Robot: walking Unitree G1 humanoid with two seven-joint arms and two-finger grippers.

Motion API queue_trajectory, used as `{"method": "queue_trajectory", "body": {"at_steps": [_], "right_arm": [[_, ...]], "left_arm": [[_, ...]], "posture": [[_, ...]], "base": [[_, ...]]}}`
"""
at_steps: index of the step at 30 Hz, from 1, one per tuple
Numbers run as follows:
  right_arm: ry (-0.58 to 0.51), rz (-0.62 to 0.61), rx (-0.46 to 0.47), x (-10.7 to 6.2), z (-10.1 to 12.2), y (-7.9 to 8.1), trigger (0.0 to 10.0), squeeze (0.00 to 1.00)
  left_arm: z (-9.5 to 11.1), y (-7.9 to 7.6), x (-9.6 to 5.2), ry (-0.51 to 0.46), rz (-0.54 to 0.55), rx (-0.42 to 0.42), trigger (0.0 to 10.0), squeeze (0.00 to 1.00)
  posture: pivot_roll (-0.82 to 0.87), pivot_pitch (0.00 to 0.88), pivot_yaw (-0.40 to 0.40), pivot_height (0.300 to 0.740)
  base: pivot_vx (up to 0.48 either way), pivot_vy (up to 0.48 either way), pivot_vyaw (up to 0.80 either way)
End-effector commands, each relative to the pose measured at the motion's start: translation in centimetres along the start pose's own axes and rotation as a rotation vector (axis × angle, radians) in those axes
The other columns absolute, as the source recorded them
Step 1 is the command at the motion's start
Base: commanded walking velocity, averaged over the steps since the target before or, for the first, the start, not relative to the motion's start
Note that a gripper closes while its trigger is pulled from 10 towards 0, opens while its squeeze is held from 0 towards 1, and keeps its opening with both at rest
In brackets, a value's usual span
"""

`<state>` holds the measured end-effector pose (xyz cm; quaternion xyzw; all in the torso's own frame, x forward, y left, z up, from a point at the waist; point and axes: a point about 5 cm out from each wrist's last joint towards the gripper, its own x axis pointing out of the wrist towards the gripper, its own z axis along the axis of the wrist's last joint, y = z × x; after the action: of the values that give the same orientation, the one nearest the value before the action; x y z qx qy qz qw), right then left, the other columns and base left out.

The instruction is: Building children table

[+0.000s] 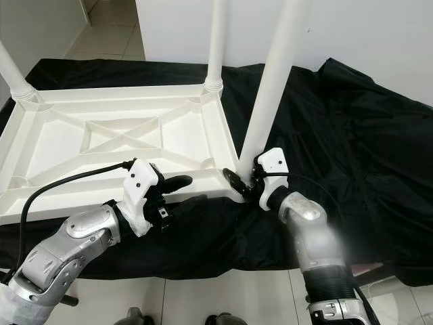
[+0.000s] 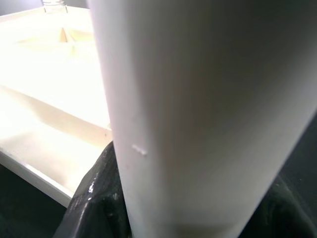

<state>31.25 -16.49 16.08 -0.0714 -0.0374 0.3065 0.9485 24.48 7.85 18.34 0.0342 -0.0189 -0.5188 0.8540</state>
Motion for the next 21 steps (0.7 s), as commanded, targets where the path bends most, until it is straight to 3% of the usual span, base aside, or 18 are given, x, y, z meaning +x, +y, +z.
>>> {"method": "queue_trajectory", "body": {"at_steps": [1, 2, 3, 9, 12, 14, 16, 18, 20, 21], "right_arm": [[0.046, 0.002, 0.012, -0.4, -1.1, -0.1, 0.0, 0.0], [0.04, -0.019, 0.027, -0.6, -1.1, -0.3, 4.0, 0.0], [0.035, -0.034, 0.038, -0.7, -1.1, -0.5, 10.0, 0.0], [0.008, -0.158, 0.088, -0.9, -0.9, -0.5, 10.0, 0.0], [0.008, -0.158, 0.088, -0.9, -0.9, -0.5, 10.0, 0.0], [0.028, -0.283, 0.079, -0.7, -1.0, 0.1, 10.0, 0.0], [0.028, -0.283, 0.079, -0.7, -1.0, 0.1, 10.0, 0.0], [0.031, -0.431, 0.111, -0.5, -1.1, 1.0, 10.0, 0.0], [0.031, -0.431, 0.111, -0.5, -1.1, 1.0, 10.0, 0.0], [0.043, -0.509, 0.128, -0.4, -1.2, 1.6, 10.0, 0.0]], "left_arm": [[0.0, -0.1, -0.1, 0.0, -0.041, 0.005, 10.0, 0.0], [0.0, -0.1, -0.1, 0.0, -0.041, 0.004, 10.0, 0.0], [0.0, -0.2, -0.1, 0.0, -0.041, 0.003, 10.0, 0.0], [-0.1, -0.1, -0.1, 0.006, -0.047, 0.002, 10.0, 0.0], [-0.1, -0.1, -0.1, 0.006, -0.047, 0.002, 10.0, 0.0], [-0.1, -0.1, -0.2, 0.012, -0.054, 0.008, 10.0, 0.0], [-0.1, -0.1, -0.2, 0.012, -0.054, 0.008, 10.0, 0.0], [-0.2, -0.1, -0.2, 0.018, -0.06, 0.011, 10.0, 0.0], [-0.2, -0.1, -0.2, 0.018, -0.06, 0.011, 10.0, 0.0], [-0.2, -0.2, -0.2, 0.018, -0.062, 0.01, 10.0, 0.0]], "posture": [[-0.02, 0.107, -0.047, 0.74], [-0.02, 0.106, -0.047, 0.74], [-0.02, 0.106, -0.047, 0.74], [-0.02, 0.101, -0.041, 0.74], [-0.02, 0.101, -0.041, 0.74], [-0.02, 0.097, -0.036, 0.74], [-0.02, 0.097, -0.036, 0.74], [-0.02, 0.091, -0.035, 0.74], [-0.02, 0.091, -0.035, 0.74], [-0.02, 0.09, -0.035, 0.74]], "base": [[0.0, 0.0, 0.0], [0.0, 0.0, 0.0], [0.0, 0.0, 0.0], [0.0, 0.0, 0.0], [0.0, 0.0, 0.0], [0.0, 0.0, 0.0], [0.0, 0.0, 0.0], [0.0, 0.0, 0.0], [0.0, 0.0, 0.0], [0.0, 0.0, 0.0]]}}
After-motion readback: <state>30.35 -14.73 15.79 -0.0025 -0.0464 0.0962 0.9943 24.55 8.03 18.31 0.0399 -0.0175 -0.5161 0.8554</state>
